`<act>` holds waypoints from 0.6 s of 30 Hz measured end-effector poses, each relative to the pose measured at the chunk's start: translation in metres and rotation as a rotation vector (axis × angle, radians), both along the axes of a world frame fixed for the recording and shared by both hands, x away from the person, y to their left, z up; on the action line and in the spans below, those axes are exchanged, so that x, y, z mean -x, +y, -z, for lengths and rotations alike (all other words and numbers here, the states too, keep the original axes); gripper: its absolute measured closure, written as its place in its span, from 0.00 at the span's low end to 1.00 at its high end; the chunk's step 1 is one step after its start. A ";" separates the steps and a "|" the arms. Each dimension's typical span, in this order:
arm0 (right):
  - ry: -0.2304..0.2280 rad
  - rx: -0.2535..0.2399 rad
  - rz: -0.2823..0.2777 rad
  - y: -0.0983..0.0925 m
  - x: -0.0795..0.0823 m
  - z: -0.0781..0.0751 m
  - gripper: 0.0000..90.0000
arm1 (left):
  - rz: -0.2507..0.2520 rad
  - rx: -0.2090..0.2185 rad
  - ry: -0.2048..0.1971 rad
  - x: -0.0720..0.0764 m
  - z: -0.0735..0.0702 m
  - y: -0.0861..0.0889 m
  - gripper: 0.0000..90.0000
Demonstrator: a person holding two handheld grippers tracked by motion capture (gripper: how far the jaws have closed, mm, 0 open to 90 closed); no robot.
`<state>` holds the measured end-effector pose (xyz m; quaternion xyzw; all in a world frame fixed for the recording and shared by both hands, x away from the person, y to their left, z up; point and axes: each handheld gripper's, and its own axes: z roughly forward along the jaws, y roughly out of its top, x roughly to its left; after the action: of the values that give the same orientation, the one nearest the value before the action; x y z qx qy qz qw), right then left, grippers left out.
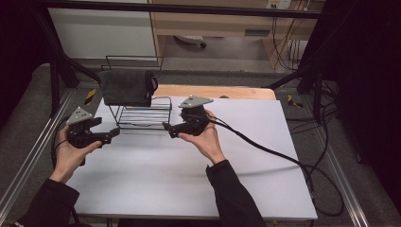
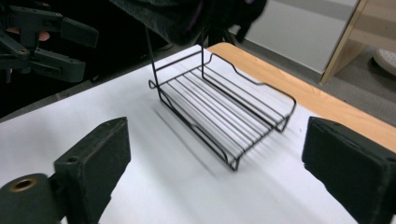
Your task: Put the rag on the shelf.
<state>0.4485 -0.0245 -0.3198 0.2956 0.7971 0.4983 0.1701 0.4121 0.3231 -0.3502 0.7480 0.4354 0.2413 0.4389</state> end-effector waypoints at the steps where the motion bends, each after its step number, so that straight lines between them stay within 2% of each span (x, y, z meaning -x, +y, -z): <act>1: 0.007 -0.002 0.001 -0.006 0.002 0.000 0.07 | 0.009 -0.001 0.003 0.002 0.000 -0.002 0.12; 3: 0.026 -0.001 0.005 -0.019 0.006 0.000 0.06 | 0.023 0.008 0.010 0.006 0.002 -0.005 0.09; 5: 0.026 -0.001 0.015 -0.031 0.012 0.000 0.04 | 0.029 0.012 0.013 0.009 0.002 -0.008 0.07; 9: 0.044 -0.021 0.037 -0.059 0.022 0.003 0.02 | 0.059 0.016 0.012 0.021 0.008 -0.017 0.06; 12: 0.057 -0.029 0.065 -0.081 0.030 0.009 0.01 | 0.076 0.022 0.021 0.027 0.015 -0.022 0.06; 18: 0.075 -0.036 0.068 -0.125 0.047 0.030 0.01 | 0.114 0.006 0.032 0.039 0.032 -0.033 0.06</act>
<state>0.4020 -0.1493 -0.3498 0.3441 0.7834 0.4949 0.1515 0.3729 0.2905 -0.3827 0.7739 0.3999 0.2027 0.4472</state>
